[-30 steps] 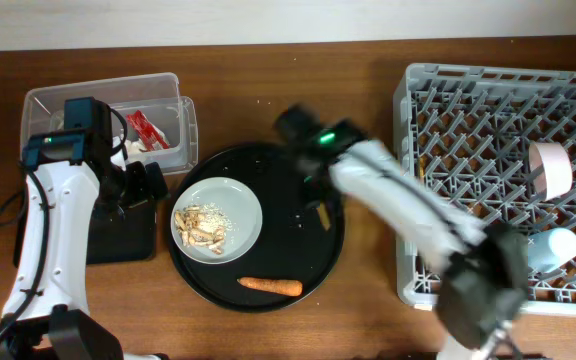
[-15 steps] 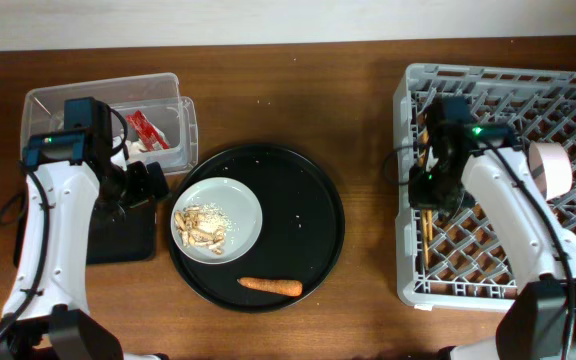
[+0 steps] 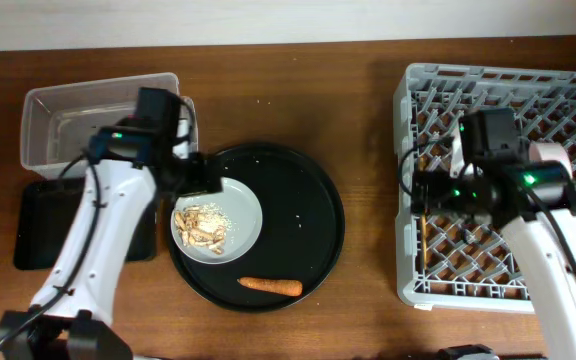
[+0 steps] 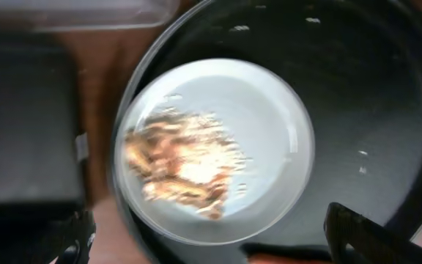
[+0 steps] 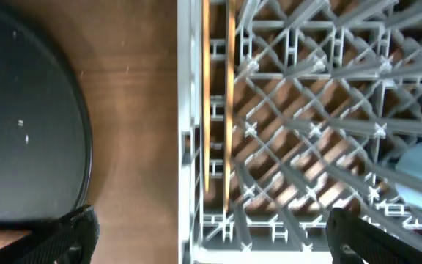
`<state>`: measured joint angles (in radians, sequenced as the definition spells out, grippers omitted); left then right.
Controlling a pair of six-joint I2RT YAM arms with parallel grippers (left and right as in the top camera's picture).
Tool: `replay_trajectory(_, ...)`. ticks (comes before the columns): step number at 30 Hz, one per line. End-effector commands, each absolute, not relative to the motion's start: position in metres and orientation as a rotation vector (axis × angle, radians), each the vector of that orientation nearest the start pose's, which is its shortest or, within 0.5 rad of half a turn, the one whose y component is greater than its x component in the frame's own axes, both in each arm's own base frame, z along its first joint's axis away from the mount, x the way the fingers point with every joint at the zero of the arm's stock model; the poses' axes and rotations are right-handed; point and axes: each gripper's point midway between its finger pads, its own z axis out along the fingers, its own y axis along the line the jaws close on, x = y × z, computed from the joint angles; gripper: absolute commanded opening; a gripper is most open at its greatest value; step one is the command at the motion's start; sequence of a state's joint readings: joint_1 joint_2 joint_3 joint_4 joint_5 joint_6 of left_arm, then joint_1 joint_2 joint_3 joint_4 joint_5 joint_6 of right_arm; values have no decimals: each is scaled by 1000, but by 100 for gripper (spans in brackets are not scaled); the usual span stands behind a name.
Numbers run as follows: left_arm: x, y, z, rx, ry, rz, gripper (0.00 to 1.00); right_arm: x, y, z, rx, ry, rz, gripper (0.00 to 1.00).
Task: Sort waste into correct bins and load items into the dishwasher rack
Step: 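Place the second chopstick into the dish rack with the right gripper, then grasp the rim of the grey plate with the left gripper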
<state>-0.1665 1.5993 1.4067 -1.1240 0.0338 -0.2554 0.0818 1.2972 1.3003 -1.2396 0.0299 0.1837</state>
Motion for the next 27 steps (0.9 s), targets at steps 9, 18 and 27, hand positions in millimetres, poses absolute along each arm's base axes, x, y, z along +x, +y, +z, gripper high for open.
replay_trajectory(9, 333, -173, 69, 272, 3027, -125, 93, 267, 20, 196, 158, 2834, 52, 98)
replay_trajectory(18, 316, -181, 14, 77, 3177, 1, 49, 263, 29, 195, 148, 2854, 125, 100)
replay_trajectory(27, 317, -165, 2, -83, 3166, 169, 24, 260, 29, 194, 148, 2869, 128, 97)
